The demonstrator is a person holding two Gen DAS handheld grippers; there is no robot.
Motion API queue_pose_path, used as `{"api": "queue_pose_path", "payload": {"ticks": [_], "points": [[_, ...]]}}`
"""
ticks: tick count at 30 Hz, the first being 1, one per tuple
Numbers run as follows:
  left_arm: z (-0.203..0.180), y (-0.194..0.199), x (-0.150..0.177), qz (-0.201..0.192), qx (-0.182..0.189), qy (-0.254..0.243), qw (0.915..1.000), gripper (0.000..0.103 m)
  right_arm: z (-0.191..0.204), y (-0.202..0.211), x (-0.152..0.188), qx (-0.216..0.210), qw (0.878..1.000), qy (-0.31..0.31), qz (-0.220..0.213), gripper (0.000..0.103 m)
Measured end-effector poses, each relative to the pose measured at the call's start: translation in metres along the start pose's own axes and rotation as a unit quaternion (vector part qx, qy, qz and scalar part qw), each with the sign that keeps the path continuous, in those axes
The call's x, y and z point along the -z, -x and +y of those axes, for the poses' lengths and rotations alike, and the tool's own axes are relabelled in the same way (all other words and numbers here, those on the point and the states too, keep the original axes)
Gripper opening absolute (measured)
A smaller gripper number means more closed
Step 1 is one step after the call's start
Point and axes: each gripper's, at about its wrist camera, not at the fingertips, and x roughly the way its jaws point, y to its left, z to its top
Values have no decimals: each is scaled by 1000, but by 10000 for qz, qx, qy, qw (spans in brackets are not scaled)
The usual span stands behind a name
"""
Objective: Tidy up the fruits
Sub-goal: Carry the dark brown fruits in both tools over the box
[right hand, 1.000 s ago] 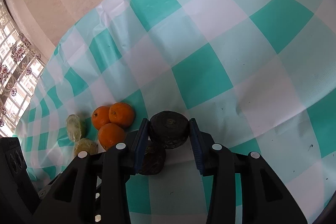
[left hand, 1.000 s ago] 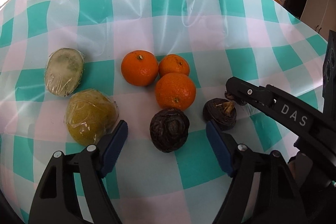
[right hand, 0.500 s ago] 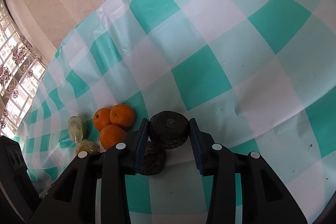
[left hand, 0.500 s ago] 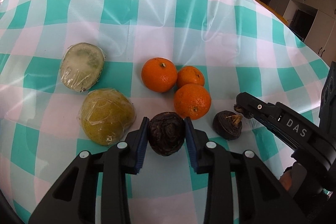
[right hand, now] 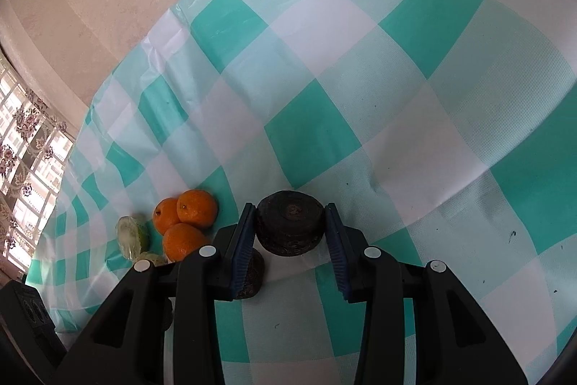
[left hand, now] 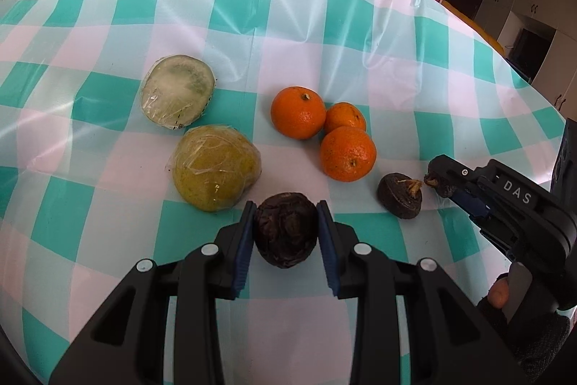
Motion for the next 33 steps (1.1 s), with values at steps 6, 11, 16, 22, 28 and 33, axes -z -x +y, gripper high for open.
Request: {"api": "queue_pose_path", "payload": {"ticks": [6,11,16,22,28,33], "points": [[12,21,24,81,188,286,9994,34,-3,19,22,-163,9998,-113,91,39],[12,44,51,93,108,255,9996,34,7,37,50,-261,9995,60,157,39],[19,70,82,74,114,310,9994,34,15,61,83,-323,9987,266,297,39],[30,102,116,32,72,346,9994,34,24,87,120,-449,9968,522,415,39],[36,132,143,-64,152,325,9993,34,30,112,150,-679,9931,799,519,39],[45,155,163,-204,254,411,9986,34,33,126,168,-821,9897,980,651,39]]}}
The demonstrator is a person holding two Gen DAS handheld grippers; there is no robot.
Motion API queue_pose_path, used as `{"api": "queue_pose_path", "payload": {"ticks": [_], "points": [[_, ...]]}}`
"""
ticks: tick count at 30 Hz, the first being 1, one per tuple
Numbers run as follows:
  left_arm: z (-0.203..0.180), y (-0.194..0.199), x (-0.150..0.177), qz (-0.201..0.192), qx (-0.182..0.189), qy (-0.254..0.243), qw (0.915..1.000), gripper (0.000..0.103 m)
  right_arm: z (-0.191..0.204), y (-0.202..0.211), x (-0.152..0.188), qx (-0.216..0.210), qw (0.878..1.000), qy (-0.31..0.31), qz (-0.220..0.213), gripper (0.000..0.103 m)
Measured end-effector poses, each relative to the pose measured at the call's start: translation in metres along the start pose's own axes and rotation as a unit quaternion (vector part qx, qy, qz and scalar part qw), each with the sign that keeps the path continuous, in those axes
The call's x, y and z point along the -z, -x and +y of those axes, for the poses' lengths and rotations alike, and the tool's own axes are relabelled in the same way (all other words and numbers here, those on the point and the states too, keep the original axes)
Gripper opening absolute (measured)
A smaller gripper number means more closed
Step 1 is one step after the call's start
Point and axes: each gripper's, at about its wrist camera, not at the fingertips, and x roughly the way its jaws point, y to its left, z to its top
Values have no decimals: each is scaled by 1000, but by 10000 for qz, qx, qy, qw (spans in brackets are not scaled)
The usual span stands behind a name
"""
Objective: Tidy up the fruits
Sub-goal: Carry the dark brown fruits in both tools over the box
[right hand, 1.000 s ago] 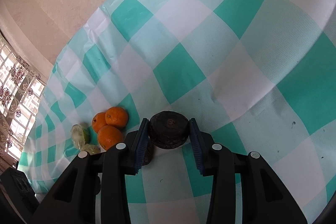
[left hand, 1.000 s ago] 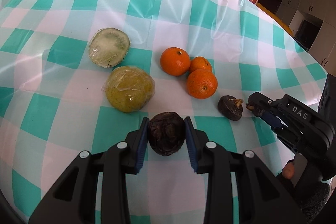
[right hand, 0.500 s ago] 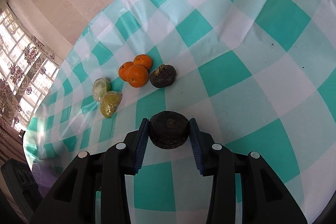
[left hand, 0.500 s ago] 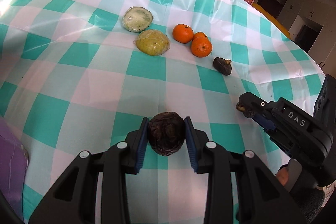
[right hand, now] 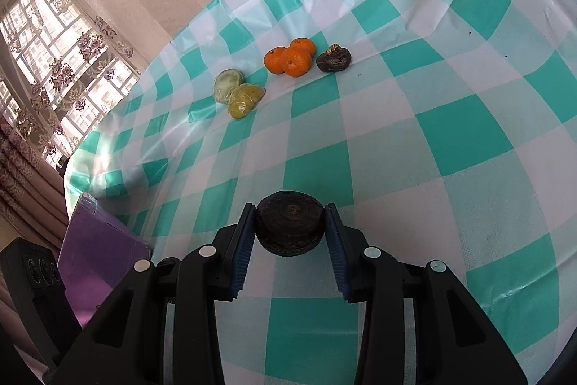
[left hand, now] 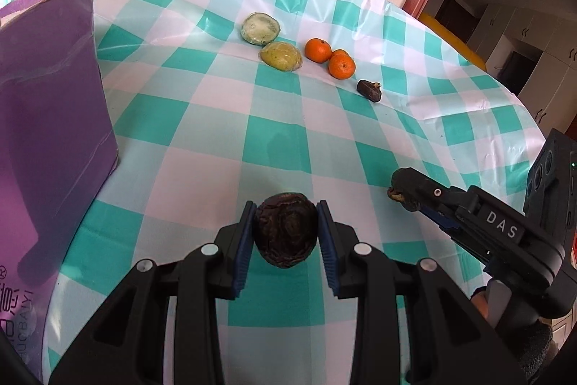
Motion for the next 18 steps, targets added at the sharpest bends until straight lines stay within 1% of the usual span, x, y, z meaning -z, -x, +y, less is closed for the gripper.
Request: {"api": "queue_pose_path", "payload": {"ticks": [9,16,18], "points": [[2,26,22,-146,-61,-150,9998,34,19,15,32,-252,9988,386,185,39],[6,38,30,-219,6,-145,9997,34,26,17,41,-284,9980,475,294,39],[6,44,33,-292,-31,-155,9994,34,30,18,42,-323,9978,498,291,39]]}}
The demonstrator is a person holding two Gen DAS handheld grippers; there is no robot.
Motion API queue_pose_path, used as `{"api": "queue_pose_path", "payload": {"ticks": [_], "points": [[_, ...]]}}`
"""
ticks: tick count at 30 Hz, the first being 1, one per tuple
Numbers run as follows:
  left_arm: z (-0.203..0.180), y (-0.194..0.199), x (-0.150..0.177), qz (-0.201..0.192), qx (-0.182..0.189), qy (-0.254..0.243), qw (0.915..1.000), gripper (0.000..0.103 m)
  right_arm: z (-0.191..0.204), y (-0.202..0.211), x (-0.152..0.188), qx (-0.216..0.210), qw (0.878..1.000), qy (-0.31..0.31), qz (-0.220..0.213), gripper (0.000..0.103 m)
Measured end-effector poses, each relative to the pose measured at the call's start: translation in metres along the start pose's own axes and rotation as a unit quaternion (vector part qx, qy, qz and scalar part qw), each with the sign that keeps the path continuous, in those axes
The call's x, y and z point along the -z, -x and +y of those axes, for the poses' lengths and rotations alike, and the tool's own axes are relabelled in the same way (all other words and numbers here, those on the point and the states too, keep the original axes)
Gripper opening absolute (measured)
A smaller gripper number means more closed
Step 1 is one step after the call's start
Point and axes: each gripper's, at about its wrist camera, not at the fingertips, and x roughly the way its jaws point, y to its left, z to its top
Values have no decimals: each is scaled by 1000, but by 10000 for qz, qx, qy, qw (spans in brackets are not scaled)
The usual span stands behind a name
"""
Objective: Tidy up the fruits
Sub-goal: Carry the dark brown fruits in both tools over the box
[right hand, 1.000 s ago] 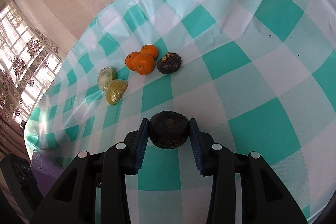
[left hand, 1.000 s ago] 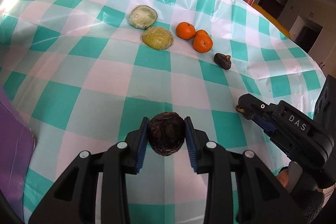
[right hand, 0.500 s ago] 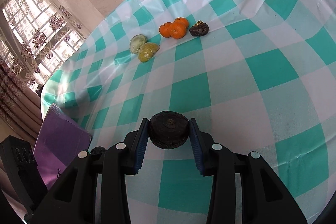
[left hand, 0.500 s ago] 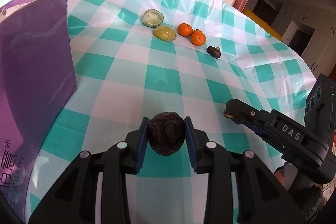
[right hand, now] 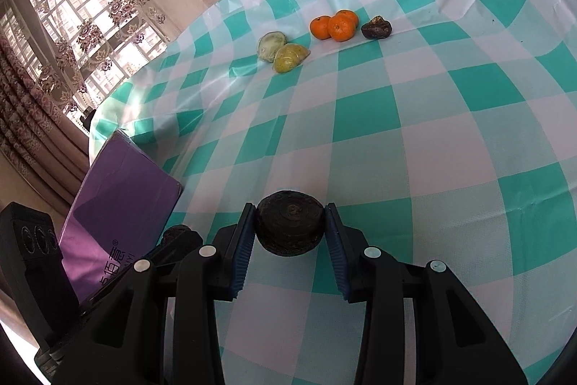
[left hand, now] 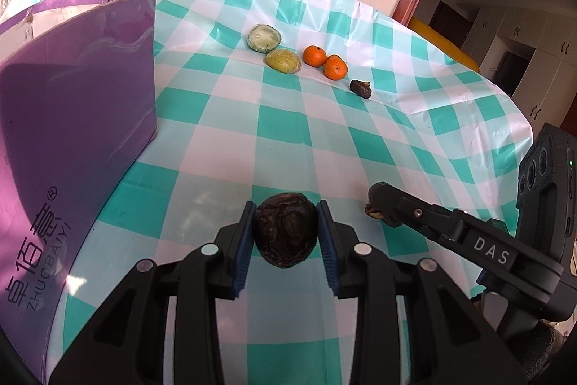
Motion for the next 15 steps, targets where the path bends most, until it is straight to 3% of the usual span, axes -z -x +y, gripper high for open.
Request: {"api": "queue_pose_path", "payload": {"ticks": [7,15], "points": [[-9,38,11,-589,-436,-339,9967,34,25,5,10,-177,9991,331,-202,39],[-8,107,7,-1662,-1211,-493,9774,34,70,25,12,-415,9933,874,-626,39]]}}
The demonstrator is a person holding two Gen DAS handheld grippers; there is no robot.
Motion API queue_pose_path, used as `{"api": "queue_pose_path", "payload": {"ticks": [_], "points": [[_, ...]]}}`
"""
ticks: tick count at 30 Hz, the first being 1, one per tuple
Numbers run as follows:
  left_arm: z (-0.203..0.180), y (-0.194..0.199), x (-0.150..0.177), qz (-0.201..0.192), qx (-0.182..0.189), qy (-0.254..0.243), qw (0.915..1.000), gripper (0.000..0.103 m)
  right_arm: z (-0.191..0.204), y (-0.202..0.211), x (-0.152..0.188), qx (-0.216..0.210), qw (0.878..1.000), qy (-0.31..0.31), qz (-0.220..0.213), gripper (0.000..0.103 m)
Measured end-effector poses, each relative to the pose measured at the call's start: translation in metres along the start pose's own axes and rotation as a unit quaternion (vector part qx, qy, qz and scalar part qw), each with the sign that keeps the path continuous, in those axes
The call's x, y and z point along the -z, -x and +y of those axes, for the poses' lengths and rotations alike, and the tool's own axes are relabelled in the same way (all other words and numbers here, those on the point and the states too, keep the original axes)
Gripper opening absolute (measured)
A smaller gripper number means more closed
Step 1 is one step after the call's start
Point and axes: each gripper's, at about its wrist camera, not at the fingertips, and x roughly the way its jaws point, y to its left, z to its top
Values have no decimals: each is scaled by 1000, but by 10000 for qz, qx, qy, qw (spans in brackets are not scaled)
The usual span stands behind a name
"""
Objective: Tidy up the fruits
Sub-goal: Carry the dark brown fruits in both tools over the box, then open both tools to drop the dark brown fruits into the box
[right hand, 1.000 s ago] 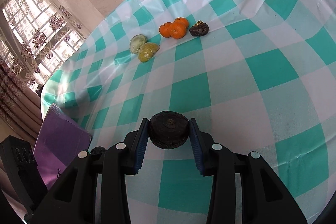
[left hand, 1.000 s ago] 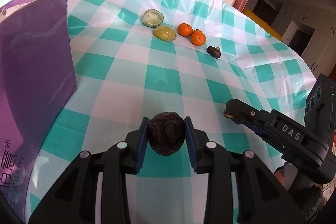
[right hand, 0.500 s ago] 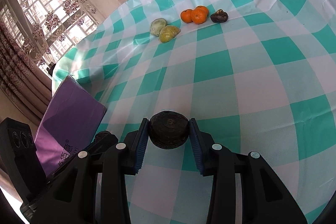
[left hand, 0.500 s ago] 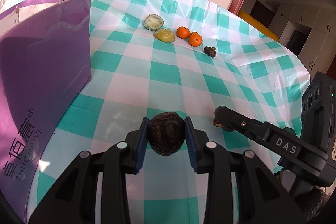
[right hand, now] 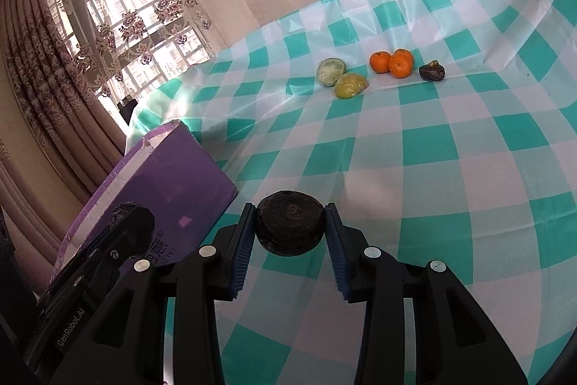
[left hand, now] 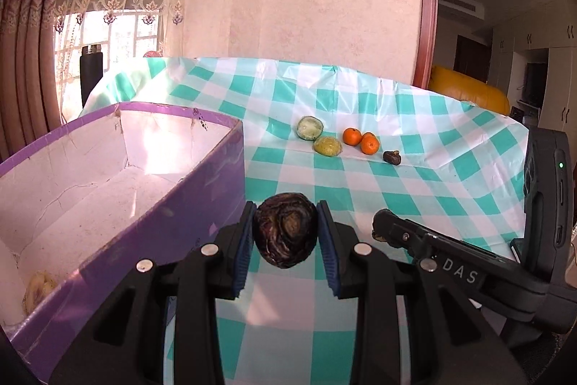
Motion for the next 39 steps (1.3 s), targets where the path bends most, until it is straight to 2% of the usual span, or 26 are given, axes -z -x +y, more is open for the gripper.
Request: {"api": "queue_pose_path", "payload": {"ticks": [5,8,13,17,22,24,31,35,39], "points": [[22,39,-16,-424,-397,37,9983,34,48,8,-6,-375,9978,538,-116,39],[41,55,-23,-469,-627,163,9968,34,77,7,-8,-568,9945,872,-104,39],[86,67,-35,-172,-989,426,9940,34,124,-1,-14,-764,9873,1390,-57,39],[125,65,-45,356,-1270,582,9896,34,156,-15,-22,-858,9822,1671,75,39],[165,51,-44,947,-1622,602,9804,34,196,-49,-24,-688,9712,2210,562,39],[175,43,-40,1200,-1692,575,9766,34,211,-65,-20,-601,9633,2477,849,39],[189,30,-37,1569,-1971,428,9668,34,240,-102,-3,75,9336,3320,1348,39],[195,23,-34,1710,-1960,462,9645,34,235,-115,3,236,9299,3322,1560,39],[195,18,-31,1791,-1913,482,9639,34,234,-119,8,333,9263,3414,1559,39]]}}
